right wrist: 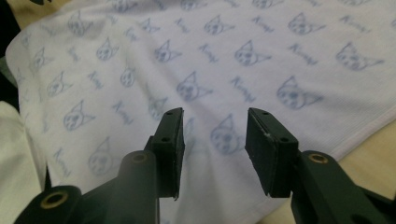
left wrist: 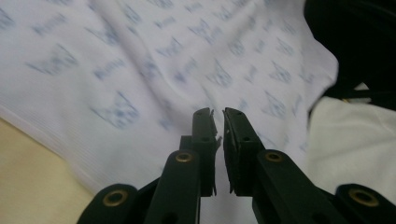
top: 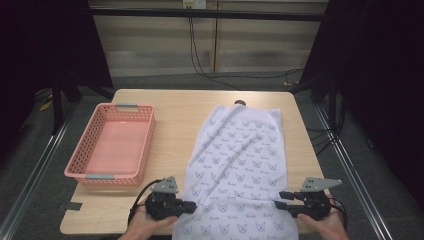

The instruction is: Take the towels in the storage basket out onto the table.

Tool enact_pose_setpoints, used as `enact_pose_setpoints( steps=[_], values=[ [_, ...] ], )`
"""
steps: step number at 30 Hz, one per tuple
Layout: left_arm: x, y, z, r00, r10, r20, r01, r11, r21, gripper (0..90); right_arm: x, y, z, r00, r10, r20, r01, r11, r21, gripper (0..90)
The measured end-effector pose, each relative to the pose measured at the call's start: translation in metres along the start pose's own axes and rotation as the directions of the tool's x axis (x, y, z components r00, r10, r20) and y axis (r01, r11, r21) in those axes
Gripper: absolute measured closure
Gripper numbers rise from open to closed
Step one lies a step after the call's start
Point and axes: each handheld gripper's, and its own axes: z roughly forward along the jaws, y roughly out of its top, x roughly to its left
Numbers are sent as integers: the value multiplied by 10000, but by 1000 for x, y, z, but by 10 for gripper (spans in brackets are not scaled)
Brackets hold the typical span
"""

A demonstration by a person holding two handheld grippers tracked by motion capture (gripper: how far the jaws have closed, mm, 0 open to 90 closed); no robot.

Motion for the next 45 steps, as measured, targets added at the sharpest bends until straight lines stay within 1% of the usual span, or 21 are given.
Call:
enact_pose_setpoints(
  steps=[2,4,5,7,9,10,11,12,15,17,22,25,26,30,33,35,37,39,42,44,45],
  values=[
    [17,10,1,9997,-192,-119,187,9993,-338,792,-4,6,0,9999,99,63,-98,9996,-261,563],
    [34,20,6,9954,-273,-921,248,9993,-281,768,-8,12,0,9998,151,137,-144,9985,-525,562],
    [43,23,9,9941,-431,-995,404,9988,-293,756,-10,15,0,9996,156,250,-139,9979,-639,563],
    [58,27,18,9867,-555,-1526,536,9984,-167,712,-14,19,3,9988,160,461,-128,9977,-672,564],
    [70,29,28,9814,-835,-1726,862,9962,79,651,-21,23,9,9972,218,710,-175,9980,-615,562],
    [74,29,34,9773,-783,-1969,857,9959,293,612,-24,24,12,9971,251,725,-207,9979,-614,557],
    [76,29,38,9774,-526,-2048,650,9964,543,603,-27,25,15,9968,302,743,-263,9983,-526,555],
    [75,29,39,9772,-461,-2072,587,9968,550,607,-30,26,19,9957,250,888,-210,9987,-455,550],
    [70,25,38,9749,-26,-2226,195,9971,735,806,-38,28,25,9938,305,1070,-274,9992,-305,543],
    [64,21,33,9760,0,-2178,196,9959,878,861,-41,30,28,9932,357,1112,-325,9990,-306,544],
    [42,3,17,9802,77,-1977,166,9926,1206,865,-44,40,37,9931,322,1125,-276,9987,-425,546],
    [32,-8,6,9858,-67,-1680,295,9905,1341,845,-47,44,48,9928,194,1186,-177,9997,-151,545],
    [31,-9,5,9863,-104,-1648,316,9914,1269,800,-48,46,54,9932,141,1159,-140,9999,-17,545],
    [37,-4,5,9853,-352,-1674,490,9957,790,668,-53,53,71,9915,-50,1298,24,9998,201,535],
    [48,7,6,9778,-566,-2017,644,9974,321,620,-57,52,79,9864,-155,1638,45,9977,671,543],
    [57,13,7,9721,-732,-2229,731,9973,-85,603,-57,48,78,9851,-330,1686,240,9982,552,604],
    [64,18,11,9656,-723,-2496,696,9974,-198,614,-56,44,70,9841,-265,1756,146,9975,689,740],
    [72,20,18,9633,-847,-2549,822,9964,-202,617,-56,36,62,9859,26,1672,-115,9986,525,818],
    [72,18,28,9626,-592,-2642,689,9973,273,640,-56,23,50,9894,399,1398,-453,9984,353,864],
    [67,18,28,9669,-410,-2517,560,9970,529,727,-52,20,46,9898,386,1375,-448,9981,427,866],
    [65,15,28,9659,-357,-2565,503,9975,505,771,-49,18,44,9901,324,1365,-395,9980,498,867]
  ],
)
